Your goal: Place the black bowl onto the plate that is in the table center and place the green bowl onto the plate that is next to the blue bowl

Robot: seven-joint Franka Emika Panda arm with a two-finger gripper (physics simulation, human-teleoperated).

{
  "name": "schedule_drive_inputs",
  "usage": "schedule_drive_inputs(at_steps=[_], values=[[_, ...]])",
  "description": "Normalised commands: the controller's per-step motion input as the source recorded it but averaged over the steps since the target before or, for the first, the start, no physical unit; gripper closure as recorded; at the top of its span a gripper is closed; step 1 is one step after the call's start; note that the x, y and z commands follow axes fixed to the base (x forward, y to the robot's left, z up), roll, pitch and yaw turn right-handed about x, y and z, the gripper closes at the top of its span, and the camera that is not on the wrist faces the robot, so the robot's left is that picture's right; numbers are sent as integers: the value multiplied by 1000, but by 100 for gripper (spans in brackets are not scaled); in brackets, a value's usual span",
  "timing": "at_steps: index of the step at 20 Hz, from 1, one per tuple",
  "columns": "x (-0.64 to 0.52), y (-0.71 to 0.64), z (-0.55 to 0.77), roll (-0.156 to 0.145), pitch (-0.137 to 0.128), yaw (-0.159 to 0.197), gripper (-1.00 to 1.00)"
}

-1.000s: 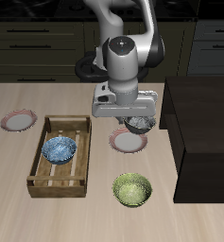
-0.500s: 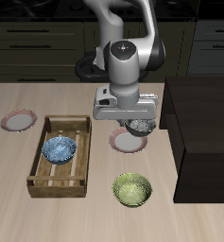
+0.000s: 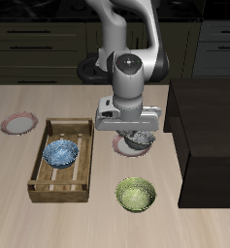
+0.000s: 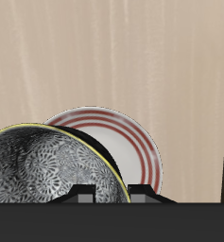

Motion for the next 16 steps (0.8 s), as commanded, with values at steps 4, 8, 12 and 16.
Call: schedule_drive_inputs(at_steps=[4,8,12,16], values=[[-21,8,-21,2,12,-3,-100],[-30,1,51,-6,-3,10,-100],[-173,18,413,-1,-51,6,-100],[-125,38,430,11,-60,9,-100]])
